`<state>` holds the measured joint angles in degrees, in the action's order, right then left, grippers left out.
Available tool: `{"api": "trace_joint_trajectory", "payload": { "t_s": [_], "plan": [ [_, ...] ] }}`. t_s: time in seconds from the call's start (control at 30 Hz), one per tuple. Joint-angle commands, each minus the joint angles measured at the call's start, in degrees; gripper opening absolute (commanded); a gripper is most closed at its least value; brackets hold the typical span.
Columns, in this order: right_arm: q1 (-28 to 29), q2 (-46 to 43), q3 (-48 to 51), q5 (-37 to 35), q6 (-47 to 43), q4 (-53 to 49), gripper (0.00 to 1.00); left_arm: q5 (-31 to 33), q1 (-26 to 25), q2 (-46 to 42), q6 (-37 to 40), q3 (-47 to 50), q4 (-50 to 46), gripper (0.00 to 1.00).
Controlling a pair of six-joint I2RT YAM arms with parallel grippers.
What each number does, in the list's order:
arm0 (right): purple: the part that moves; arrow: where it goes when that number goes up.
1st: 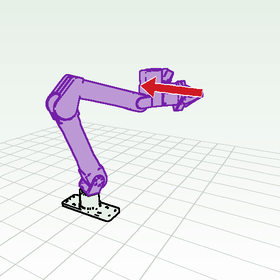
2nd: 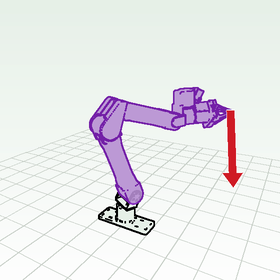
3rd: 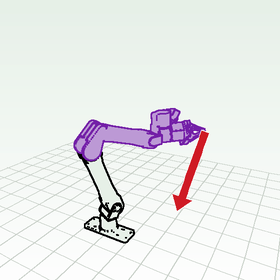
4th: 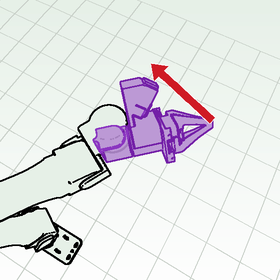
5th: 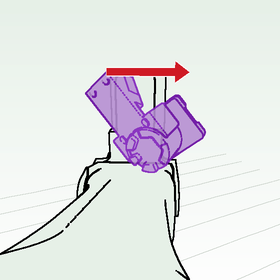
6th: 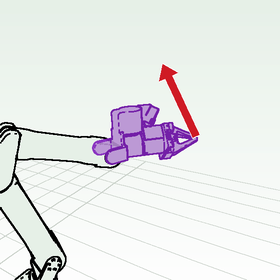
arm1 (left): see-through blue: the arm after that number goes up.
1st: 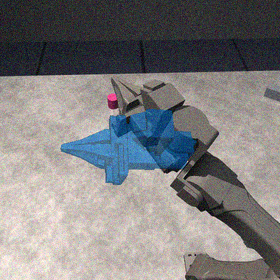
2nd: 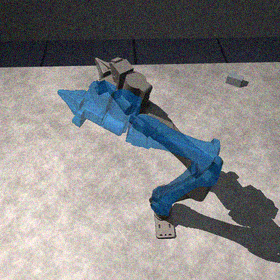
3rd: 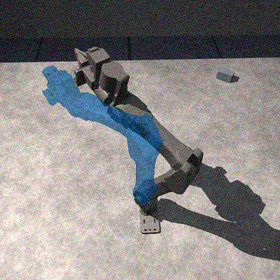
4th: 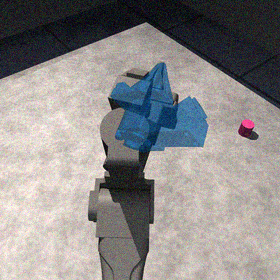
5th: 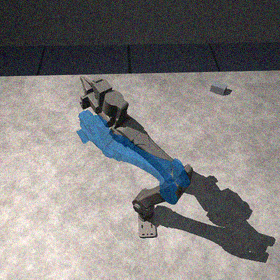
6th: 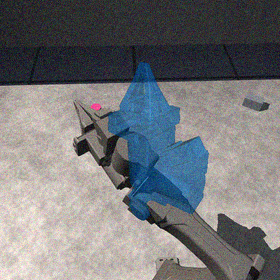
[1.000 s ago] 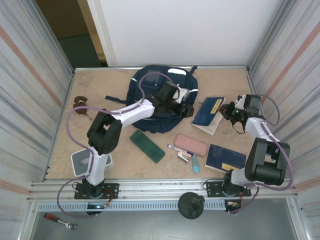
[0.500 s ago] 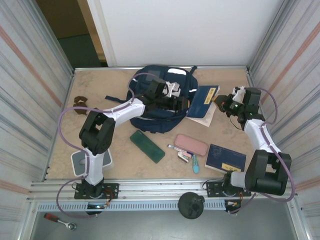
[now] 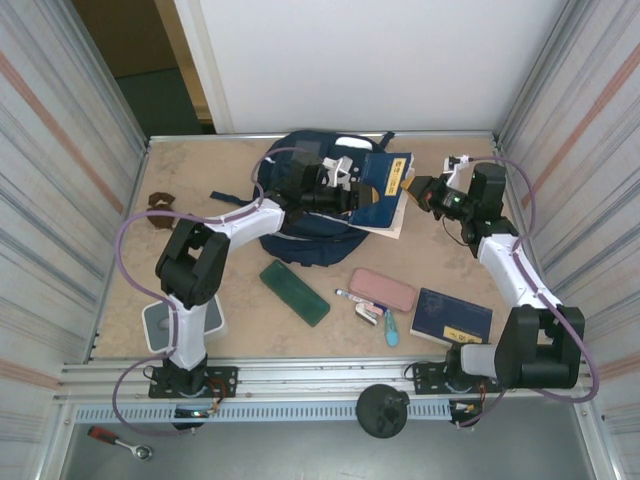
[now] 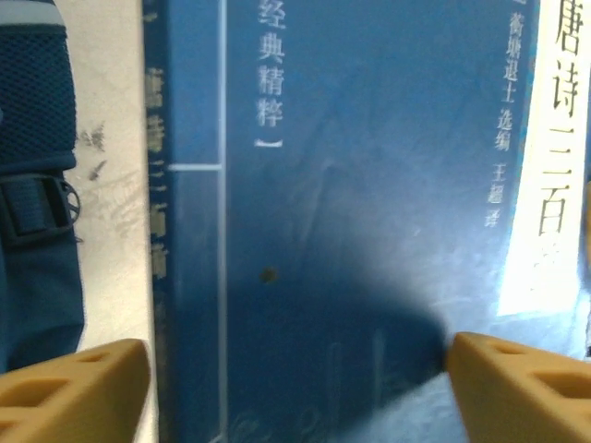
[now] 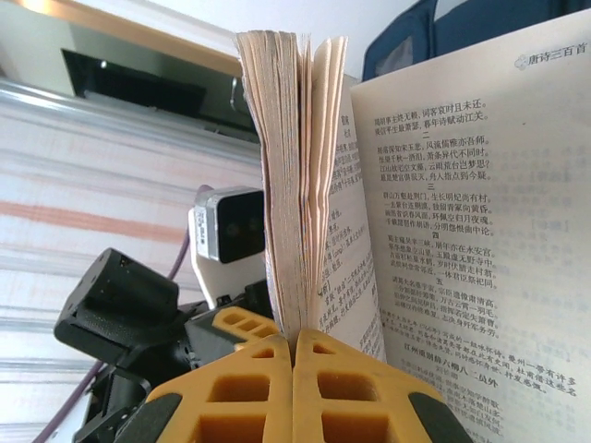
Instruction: Pack the student bag
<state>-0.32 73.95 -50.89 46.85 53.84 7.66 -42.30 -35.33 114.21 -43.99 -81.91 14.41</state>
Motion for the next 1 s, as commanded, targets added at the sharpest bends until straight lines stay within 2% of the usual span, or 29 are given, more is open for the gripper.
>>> {"api": "trace_joint_trajectory", "payload": {
  "t_s": [0.0,0.1,0.2,0.43,0.47,0.57,0.67,0.8,0.97],
  "plan": [
    [0.1,1.6,-2.2,1.8,0.2,3.1,0.00,-2.2,0.3,-2.5,-1.5,1.0,4.2,0.68],
    [-0.4,3.3,-3.5,1.1,-5.9,-2.0,0.00,-0.1,0.8,-4.4,-0.7,2.5,3.5,0.56],
    [-1.6,5.6,-4.3,2.1,-10.9,-5.5,0.00,0.2,1.5,-6.3,-0.4,4.0,4.4,0.40],
    [-1.6,9.1,-4.1,3.4,-12.8,-5.1,0.02,0.0,2.5,-11.7,-0.9,7.3,7.6,0.04],
    [-1.6,9.0,-3.8,3.5,-12.7,-4.6,0.09,-0.1,2.8,-12.9,-0.9,7.9,8.3,0.00],
    [-1.0,8.0,-2.3,5.2,-10.9,0.2,0.43,-0.1,3.5,-16.3,-0.6,9.3,9.3,0.00],
    [0.1,6.6,-0.7,7.9,-7.3,7.7,0.64,-0.5,4.4,-18.7,0.1,9.6,8.8,0.00],
    [2.4,4.8,-0.2,9.2,-5.2,13.5,0.78,-1.1,5.5,-21.2,0.5,10.2,8.7,0.00],
    [5.6,3.4,-0.6,10.1,-3.6,19.0,0.85,-0.9,6.1,-23.8,1.8,10.9,7.6,0.00]
  ]
}}
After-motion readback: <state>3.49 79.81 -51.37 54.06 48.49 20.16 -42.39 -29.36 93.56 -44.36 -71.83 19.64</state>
